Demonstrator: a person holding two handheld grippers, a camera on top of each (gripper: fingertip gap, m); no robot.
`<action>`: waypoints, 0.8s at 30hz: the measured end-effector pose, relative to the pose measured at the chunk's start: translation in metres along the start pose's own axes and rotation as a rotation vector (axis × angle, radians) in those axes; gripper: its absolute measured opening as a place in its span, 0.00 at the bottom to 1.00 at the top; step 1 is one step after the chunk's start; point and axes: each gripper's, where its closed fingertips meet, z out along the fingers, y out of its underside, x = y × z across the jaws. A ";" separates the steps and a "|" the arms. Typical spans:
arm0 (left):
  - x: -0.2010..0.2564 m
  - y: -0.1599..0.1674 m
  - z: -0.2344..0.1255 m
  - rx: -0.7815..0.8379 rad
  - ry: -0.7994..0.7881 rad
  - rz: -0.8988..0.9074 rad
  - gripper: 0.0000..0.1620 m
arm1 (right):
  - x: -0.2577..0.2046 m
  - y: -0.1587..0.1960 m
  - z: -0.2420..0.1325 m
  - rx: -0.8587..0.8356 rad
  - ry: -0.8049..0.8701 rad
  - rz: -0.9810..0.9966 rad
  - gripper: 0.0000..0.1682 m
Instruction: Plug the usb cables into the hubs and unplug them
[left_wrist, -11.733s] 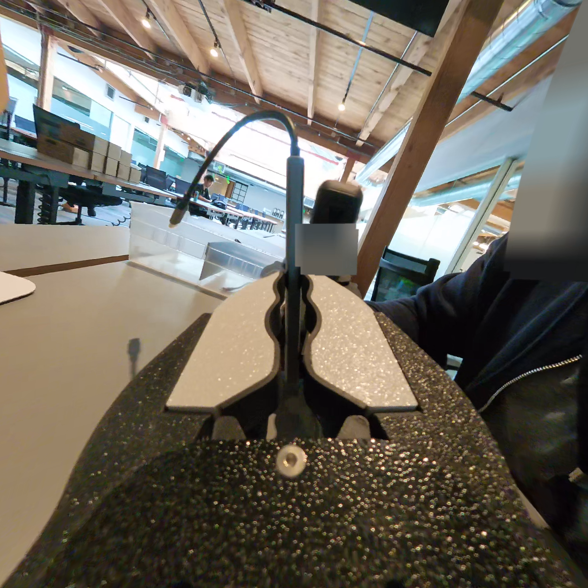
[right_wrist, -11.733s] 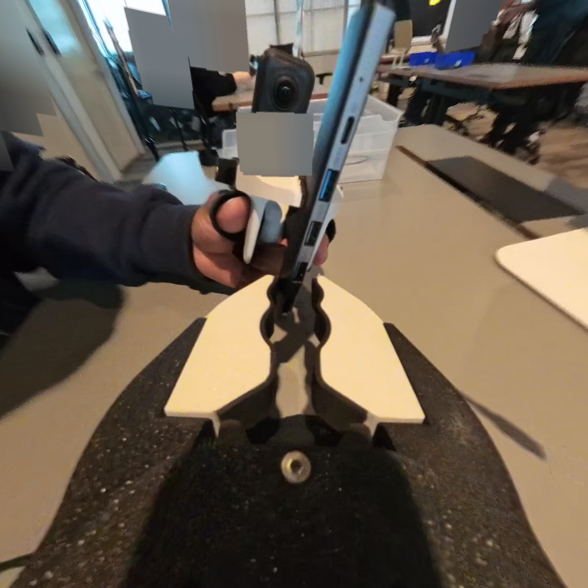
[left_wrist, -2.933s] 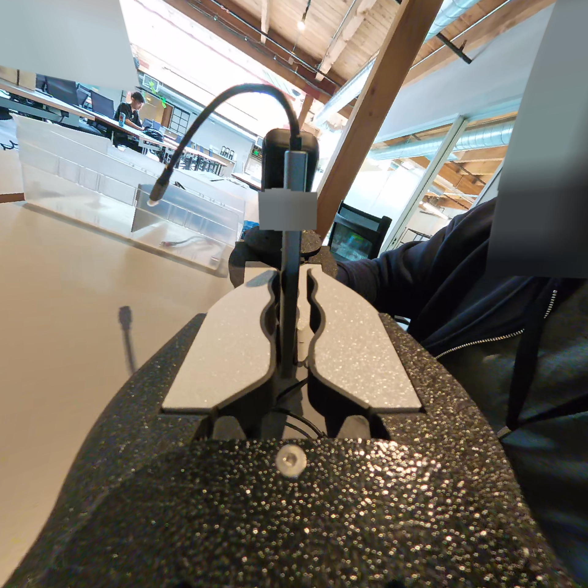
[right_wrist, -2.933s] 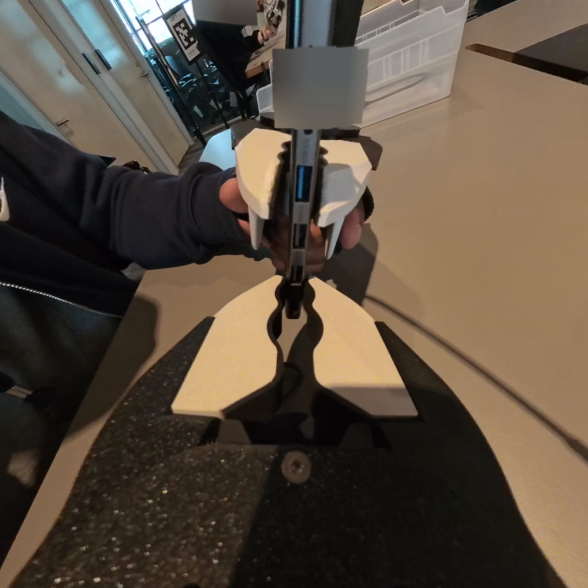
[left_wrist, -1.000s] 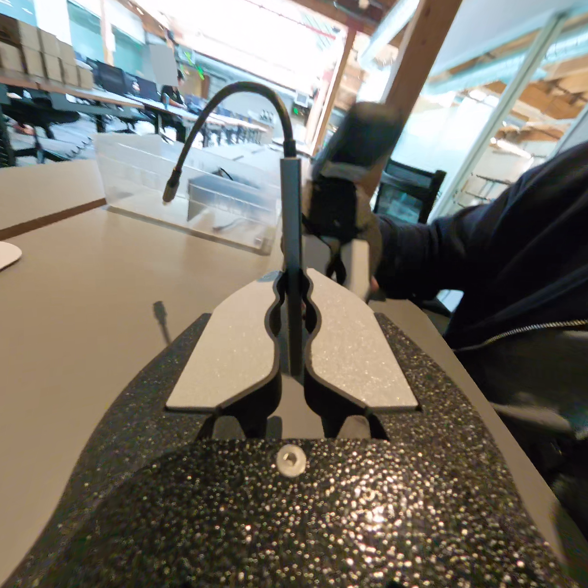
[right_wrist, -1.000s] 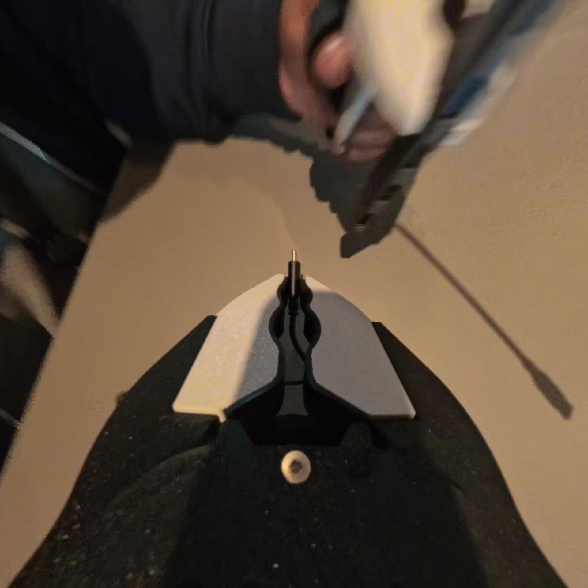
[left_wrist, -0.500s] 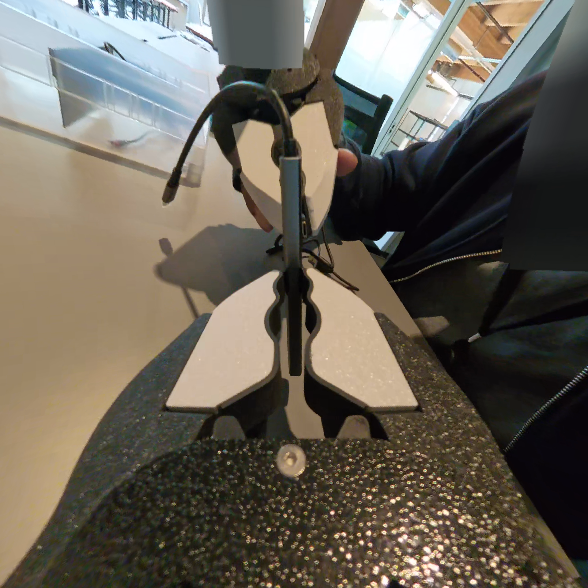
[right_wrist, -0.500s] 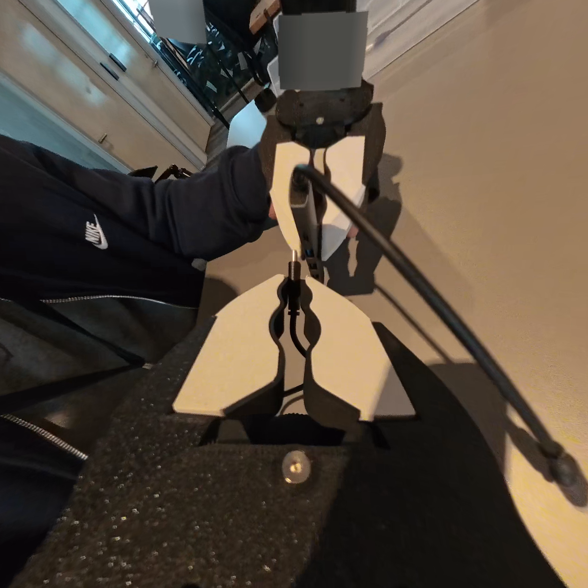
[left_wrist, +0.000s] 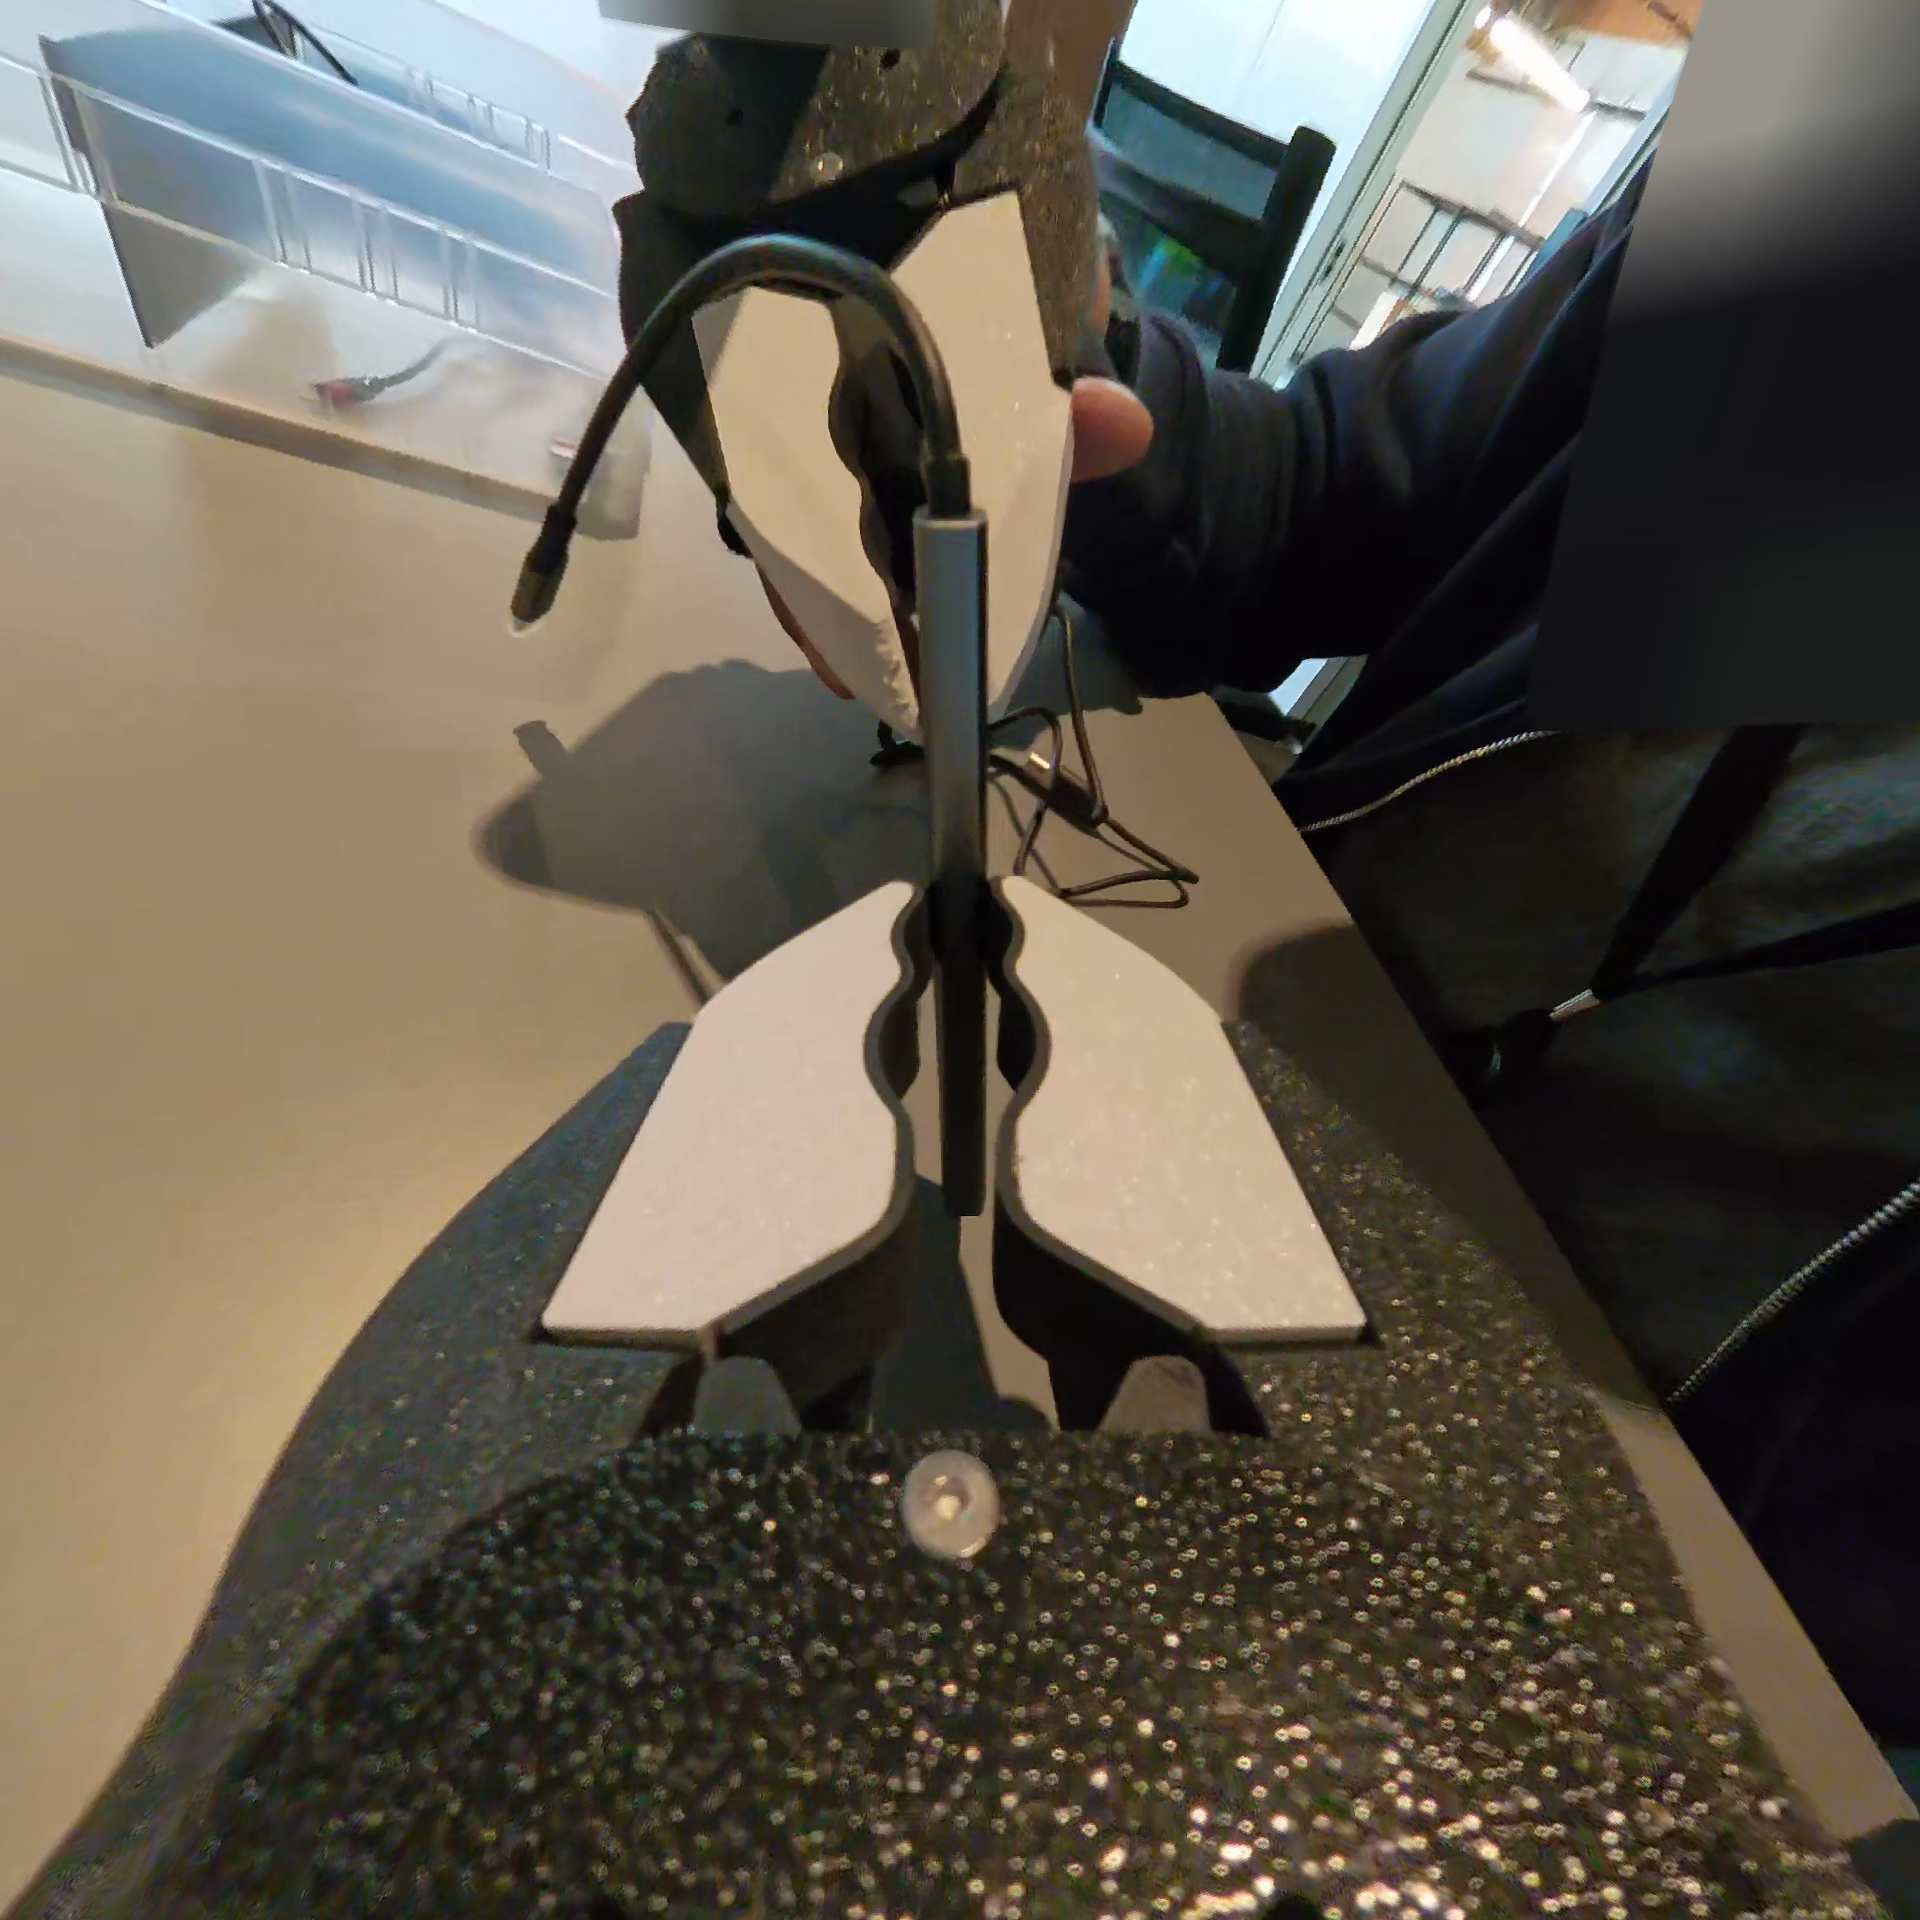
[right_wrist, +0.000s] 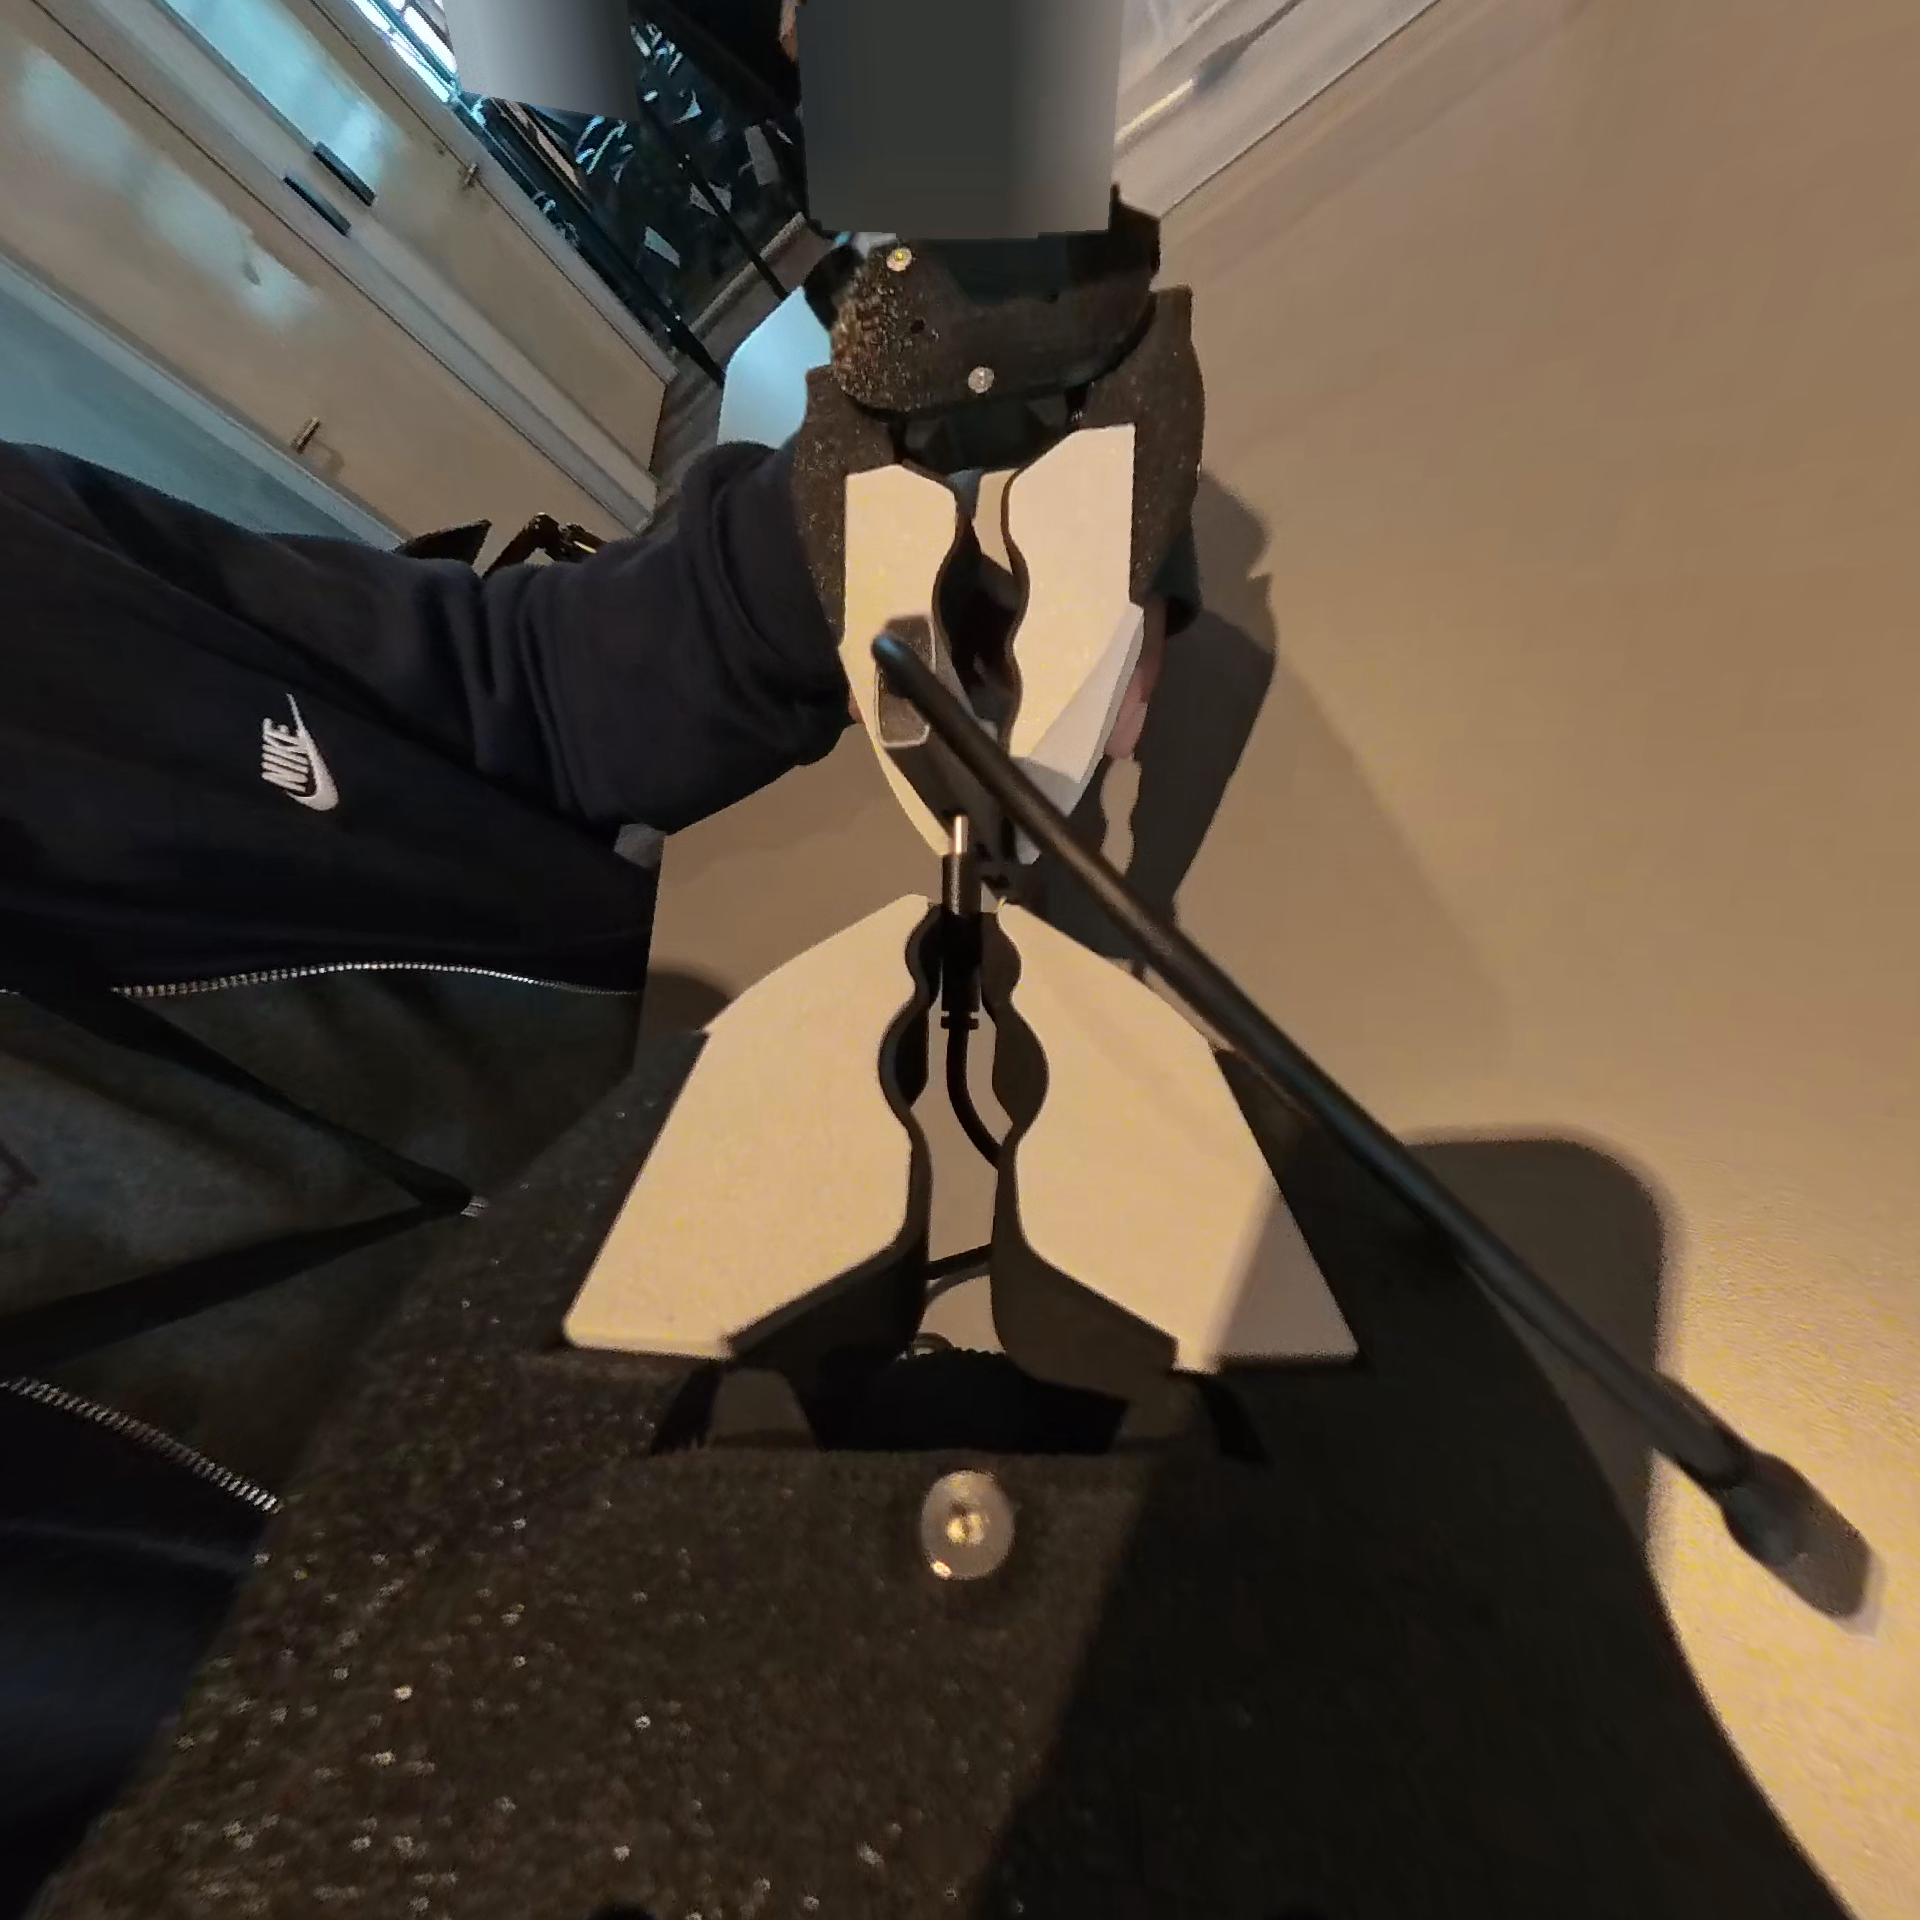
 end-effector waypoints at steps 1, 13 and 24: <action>-0.001 0.002 0.000 -0.023 -0.014 0.011 0.06 | 0.000 0.001 0.000 -0.003 -0.001 0.001 0.04; -0.005 0.018 0.004 -0.196 -0.109 0.075 0.06 | 0.005 0.016 0.007 -0.107 0.073 -0.047 0.04; 0.005 0.021 0.007 -0.347 -0.166 0.143 0.06 | -0.004 0.022 0.010 -0.194 0.106 -0.133 0.03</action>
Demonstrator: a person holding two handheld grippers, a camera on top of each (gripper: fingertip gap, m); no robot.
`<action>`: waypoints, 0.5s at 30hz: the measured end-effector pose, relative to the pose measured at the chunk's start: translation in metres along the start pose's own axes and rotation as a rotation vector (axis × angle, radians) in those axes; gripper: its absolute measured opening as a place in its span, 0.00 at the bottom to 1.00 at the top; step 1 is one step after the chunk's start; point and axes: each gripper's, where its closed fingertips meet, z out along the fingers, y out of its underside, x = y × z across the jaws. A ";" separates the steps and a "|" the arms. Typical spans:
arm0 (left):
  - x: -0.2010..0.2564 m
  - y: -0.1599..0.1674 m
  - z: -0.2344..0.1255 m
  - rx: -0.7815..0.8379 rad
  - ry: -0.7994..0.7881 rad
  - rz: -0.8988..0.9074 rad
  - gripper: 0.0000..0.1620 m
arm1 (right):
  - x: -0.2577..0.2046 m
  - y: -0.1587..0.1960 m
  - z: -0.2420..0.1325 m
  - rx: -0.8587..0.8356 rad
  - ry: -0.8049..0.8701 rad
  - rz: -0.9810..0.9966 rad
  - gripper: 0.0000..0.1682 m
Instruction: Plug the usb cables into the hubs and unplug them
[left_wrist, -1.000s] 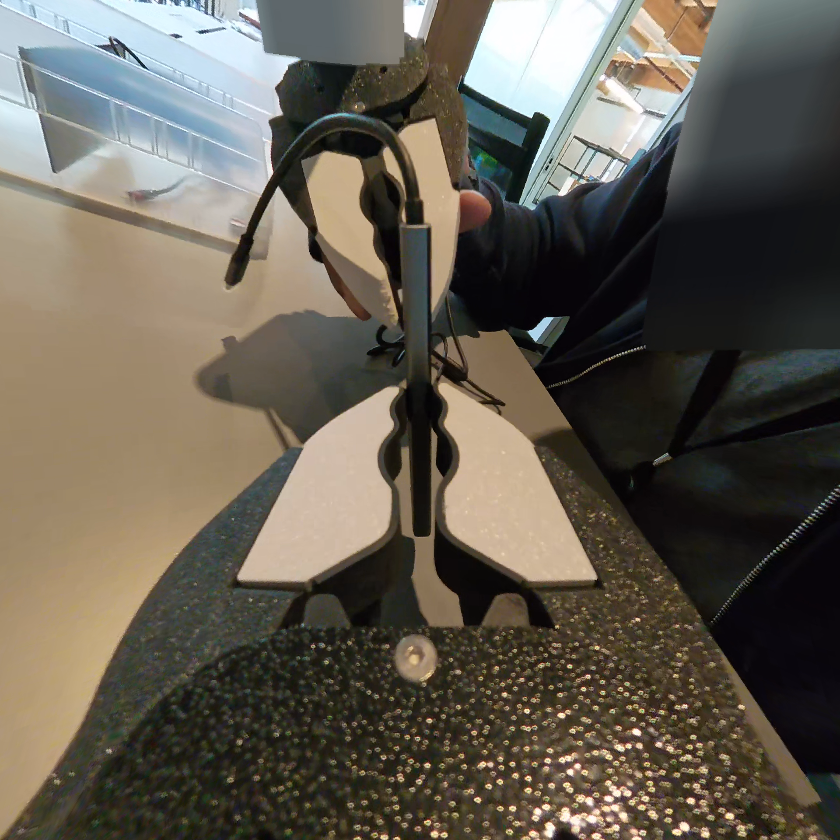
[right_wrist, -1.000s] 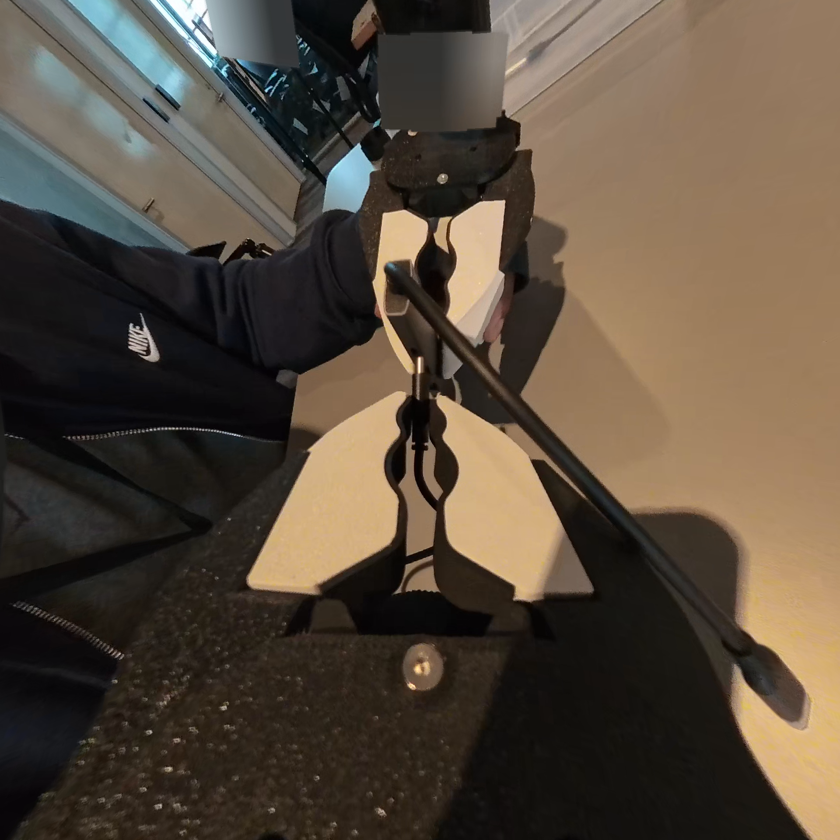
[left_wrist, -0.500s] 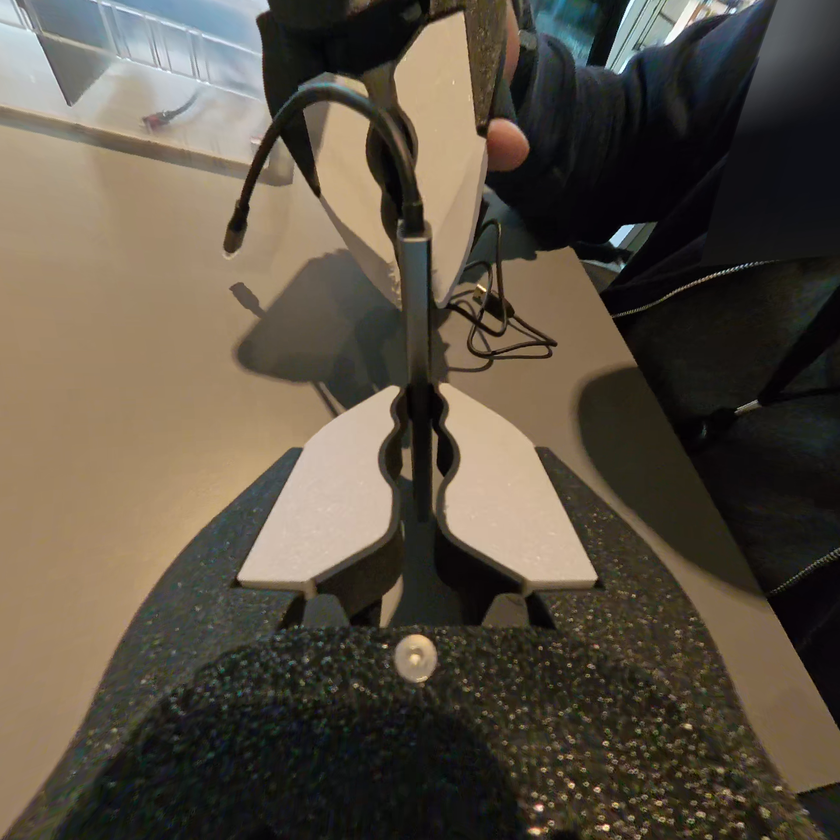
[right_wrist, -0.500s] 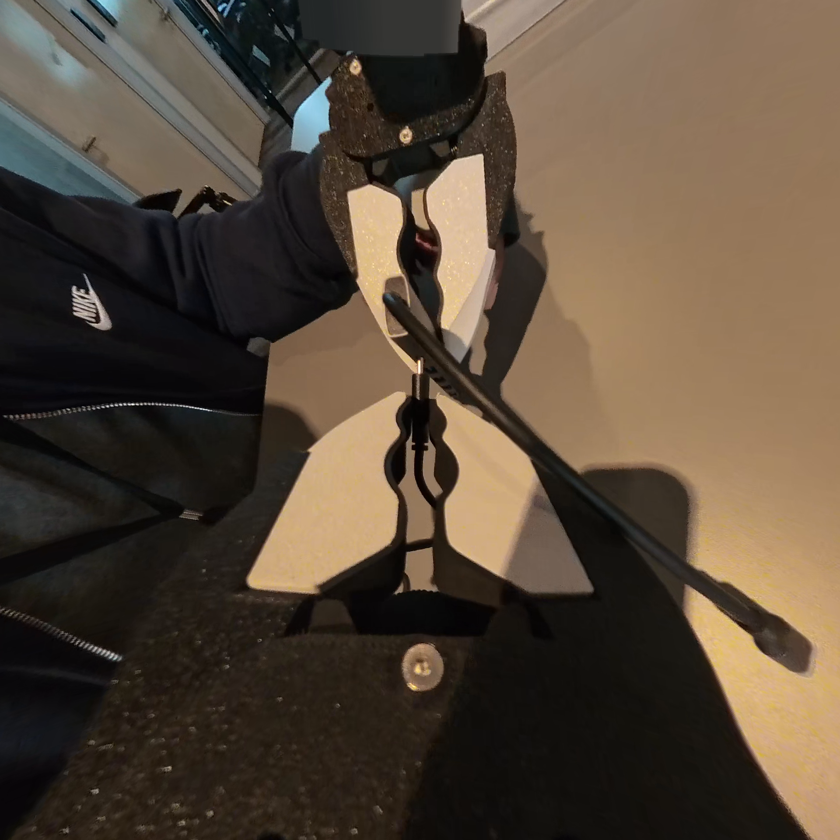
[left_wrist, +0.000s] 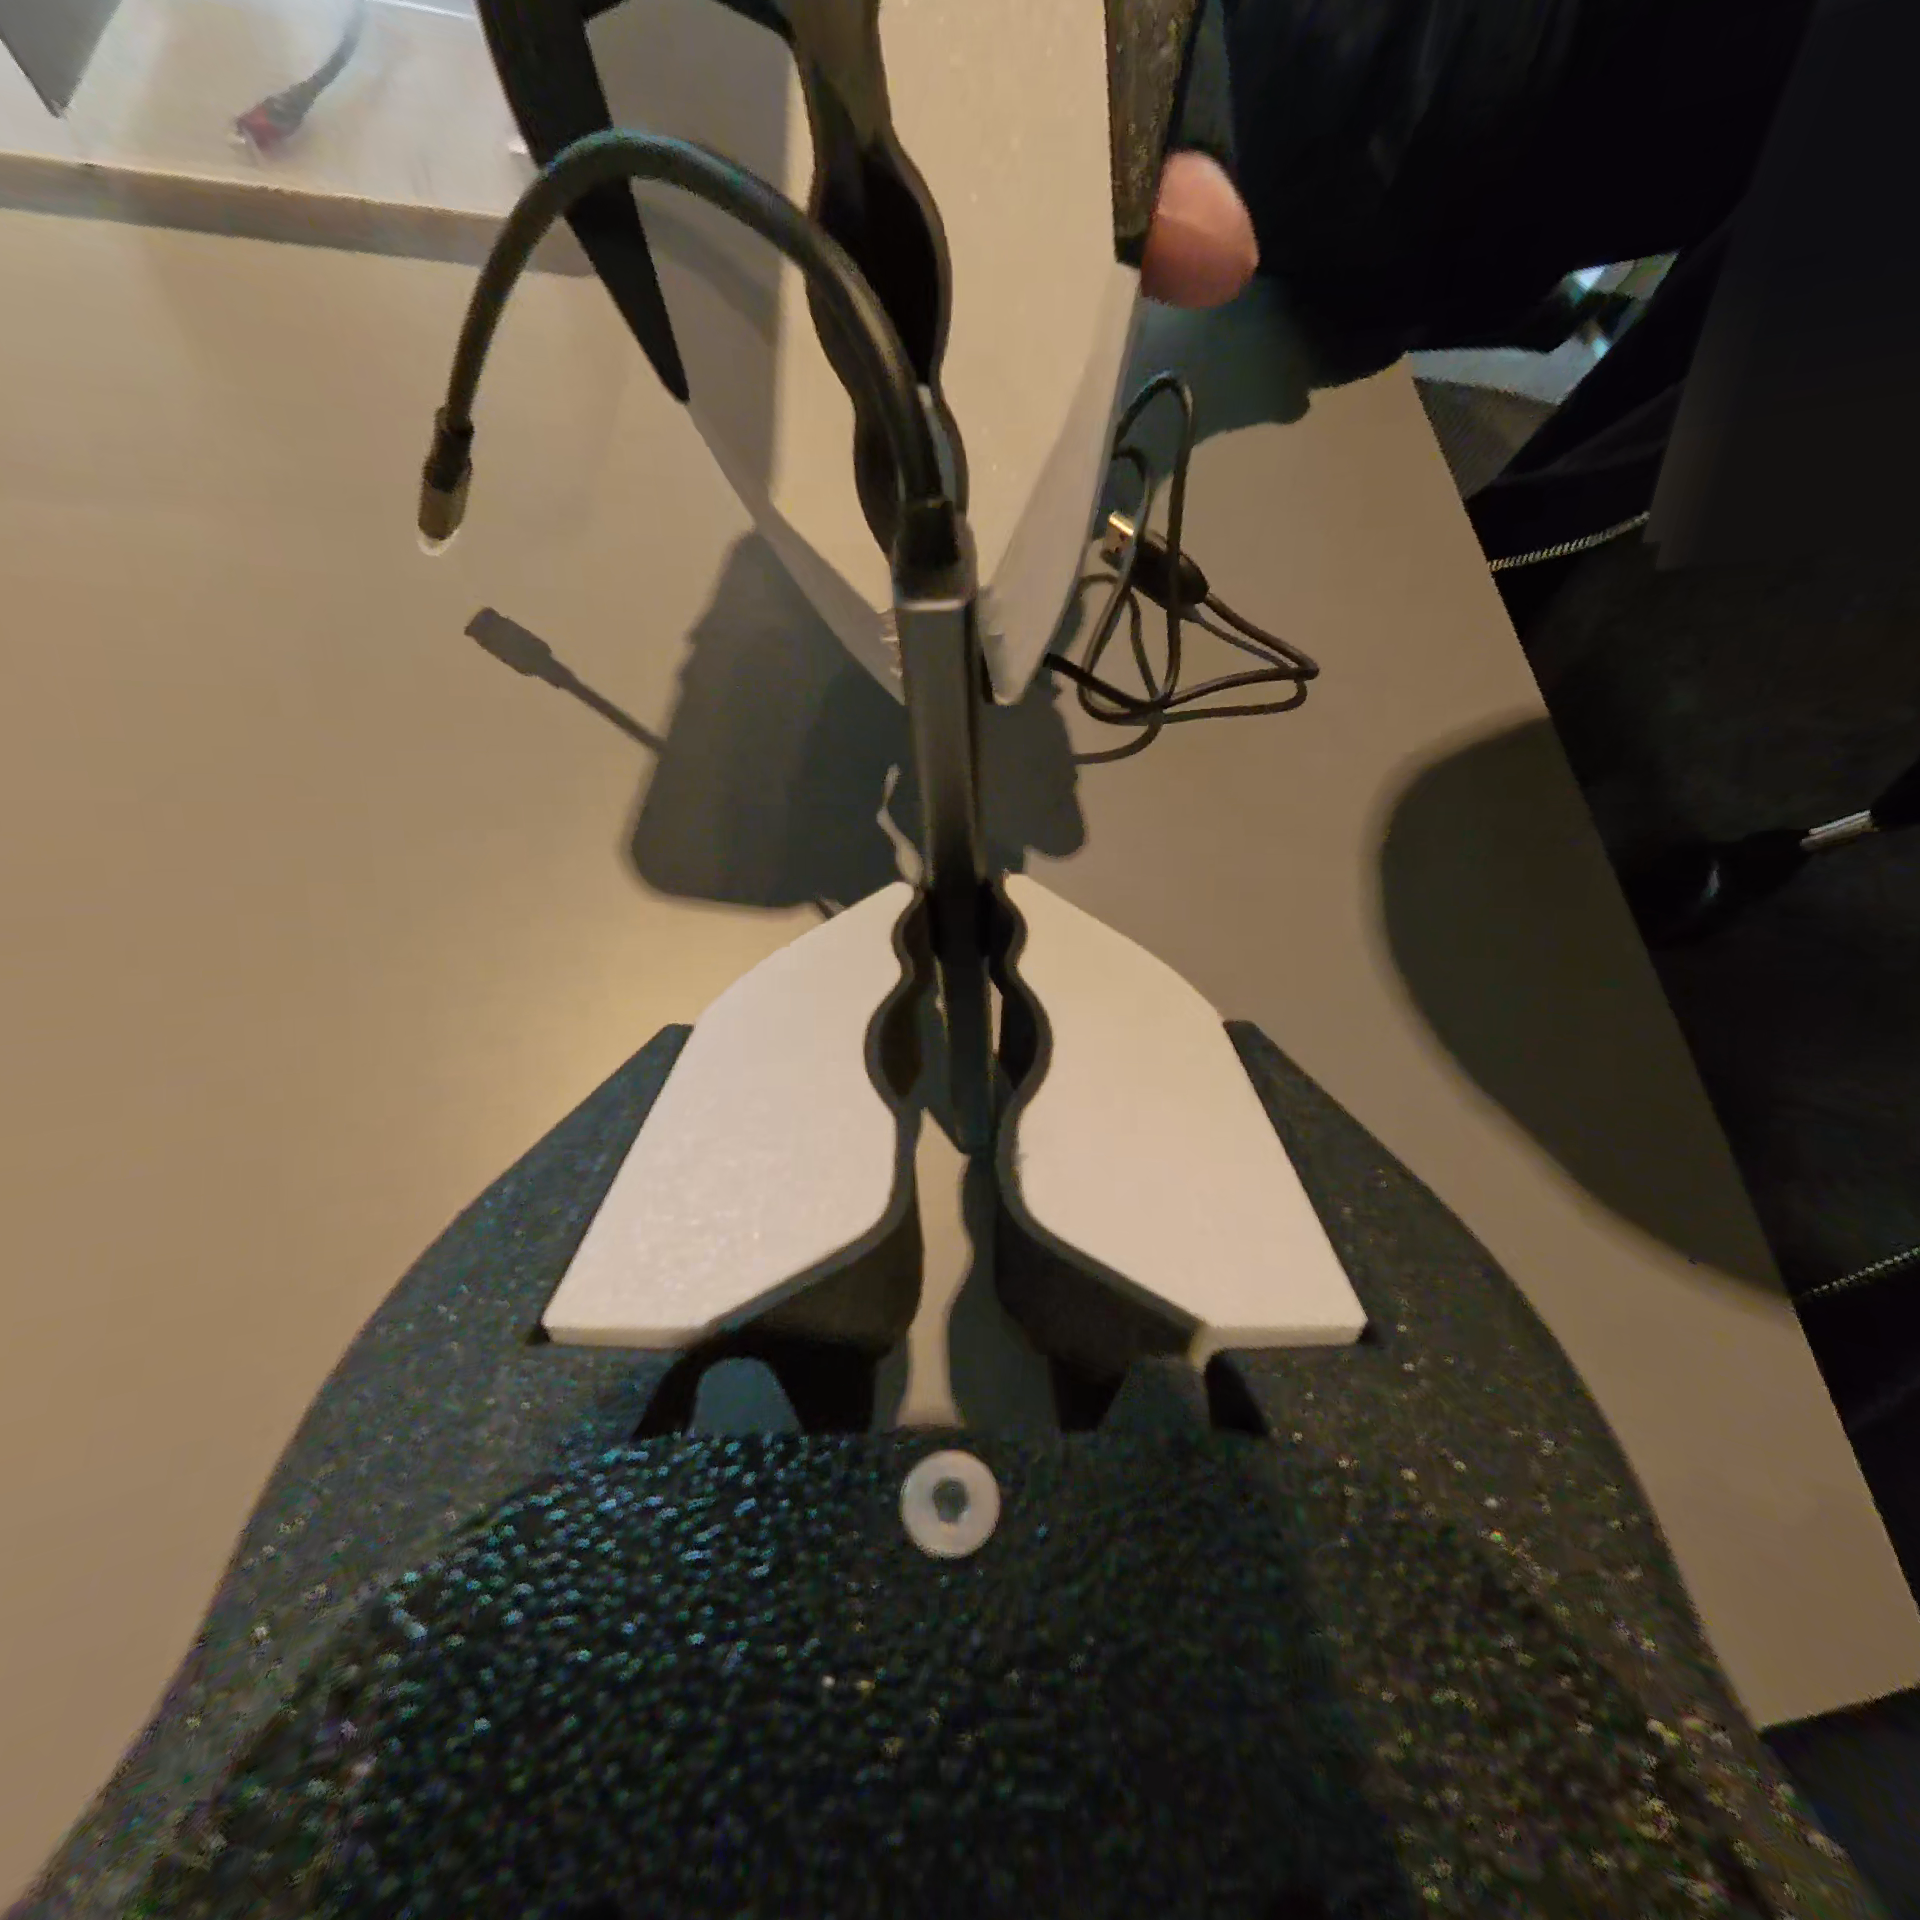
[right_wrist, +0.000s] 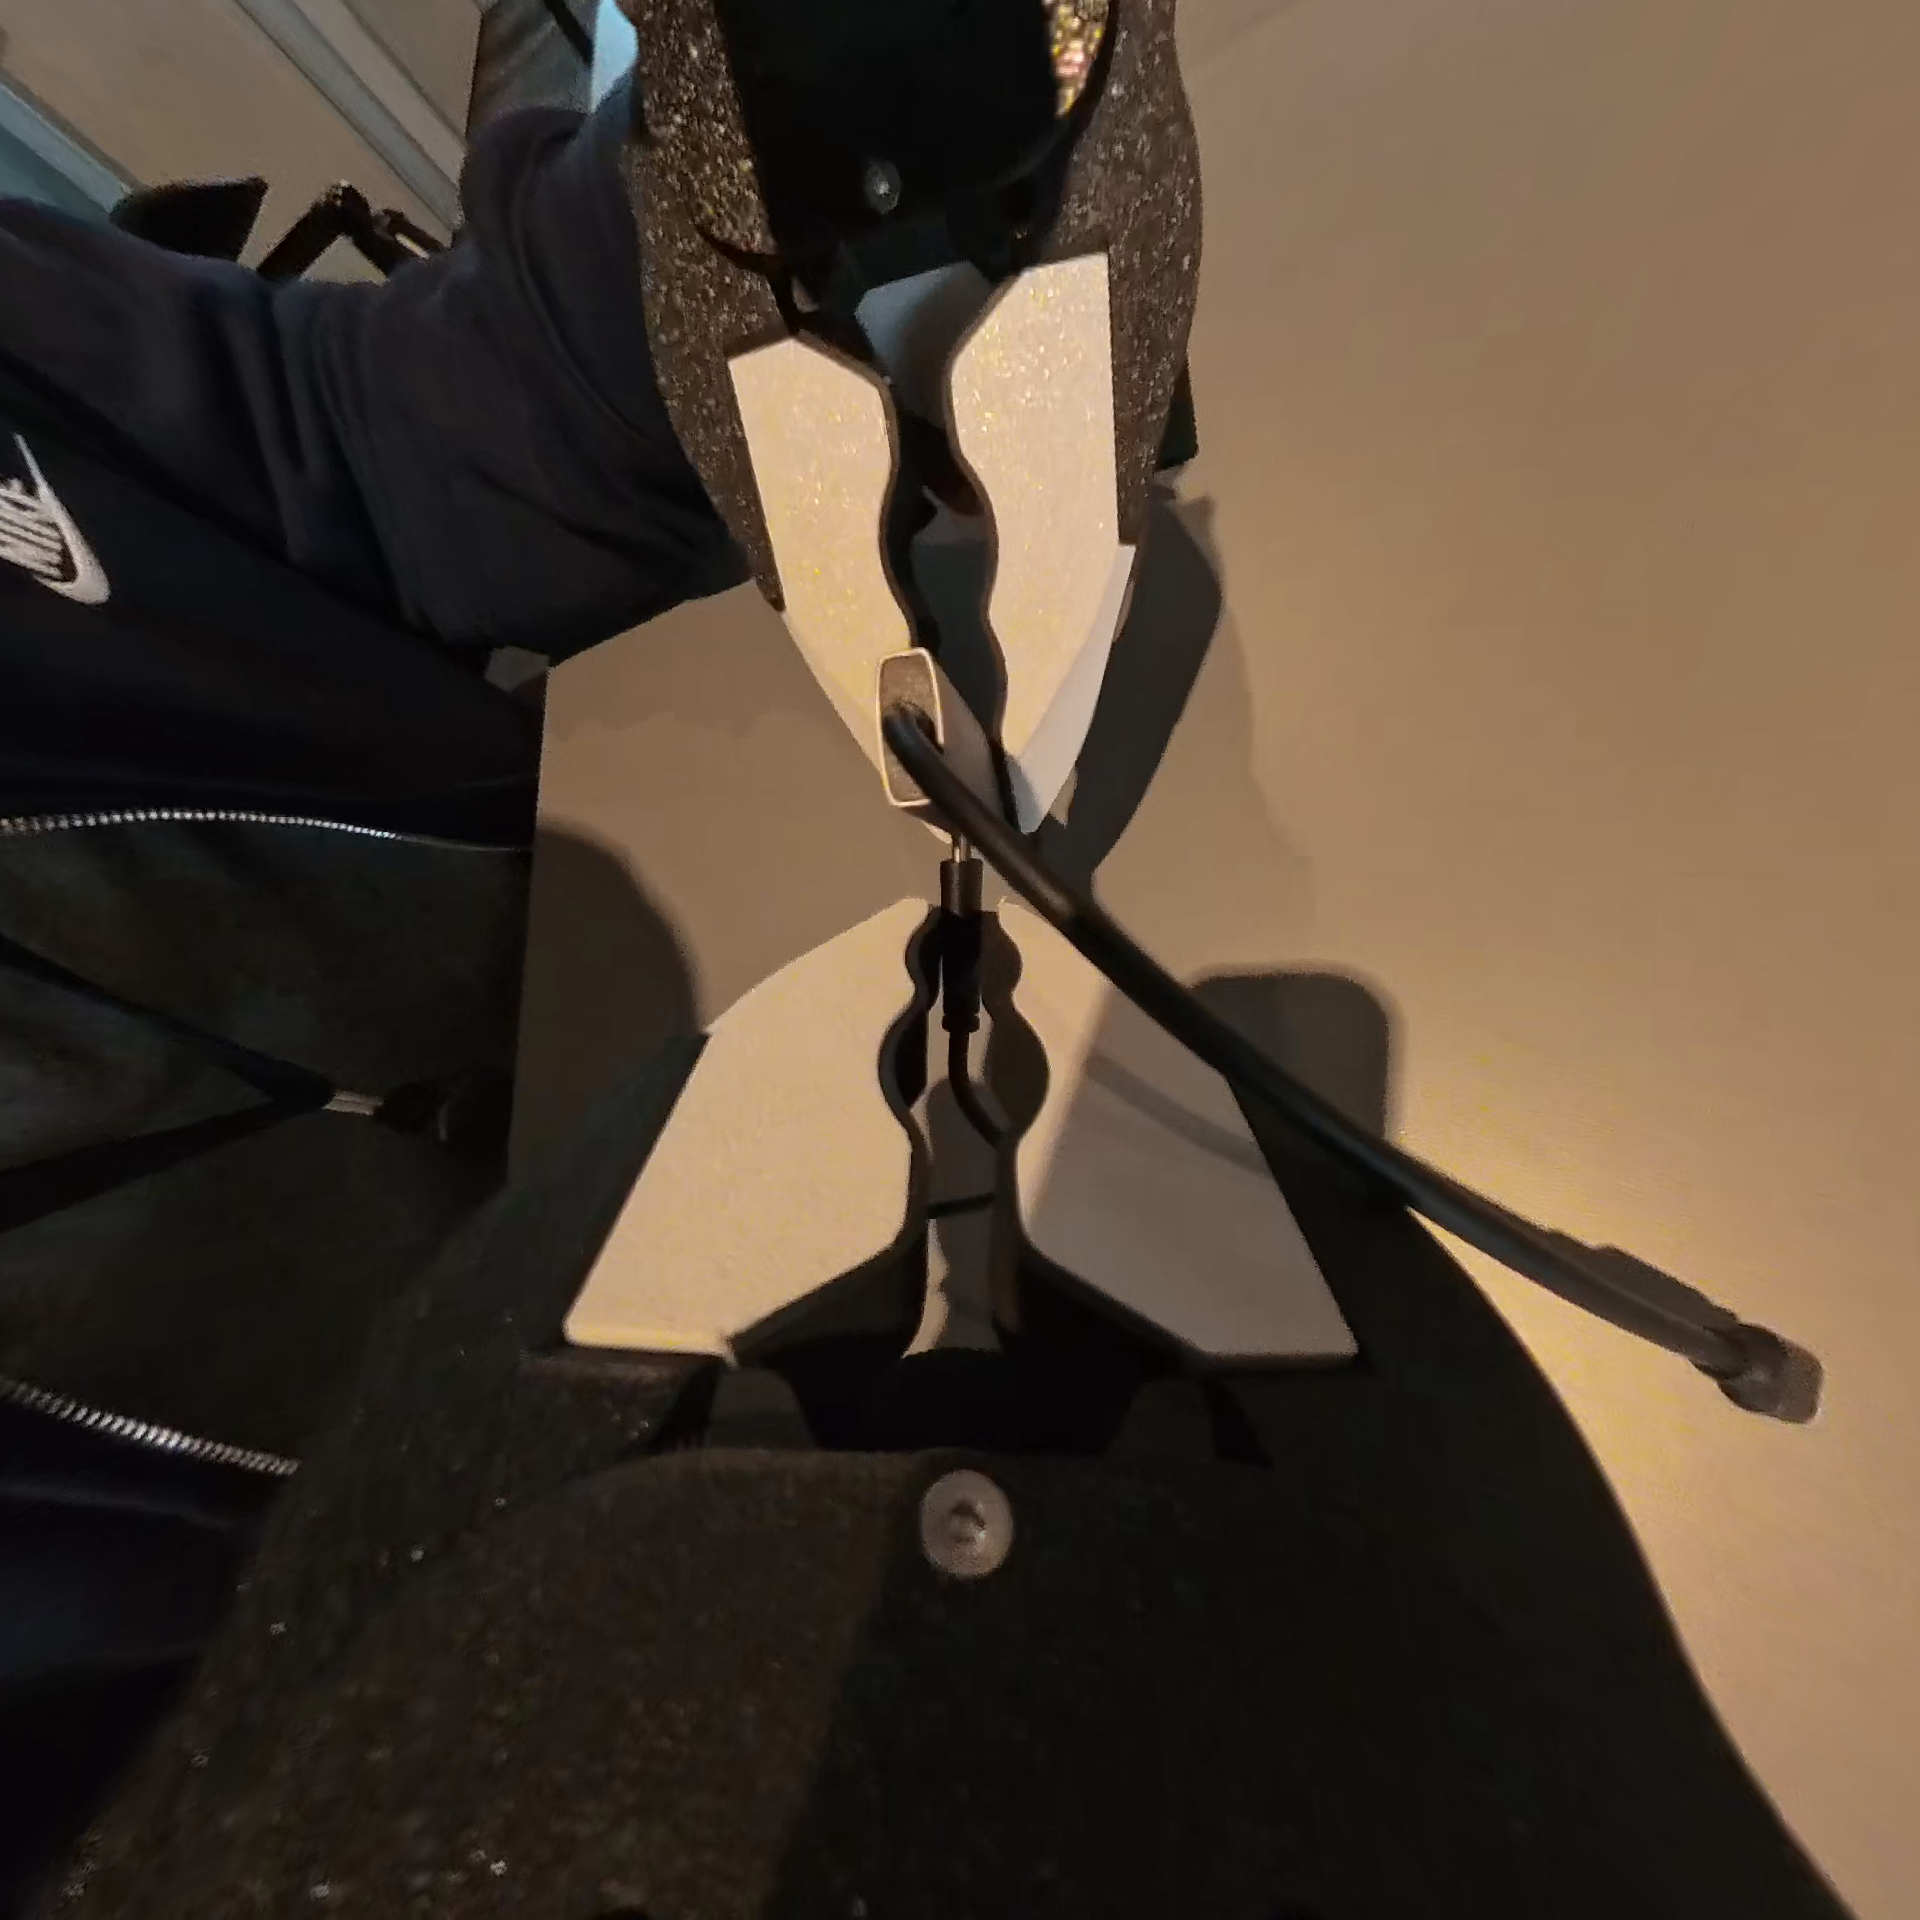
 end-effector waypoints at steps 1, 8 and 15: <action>0.001 0.000 0.001 -0.009 -0.002 0.009 0.06 | -0.002 0.001 0.000 -0.009 -0.001 -0.012 0.03; 0.011 -0.003 0.006 -0.067 -0.009 0.058 0.06 | -0.012 0.006 -0.003 -0.081 0.011 -0.079 0.03; 0.014 -0.003 0.007 -0.086 -0.011 0.080 0.06 | -0.016 0.002 -0.003 -0.092 0.037 -0.124 0.04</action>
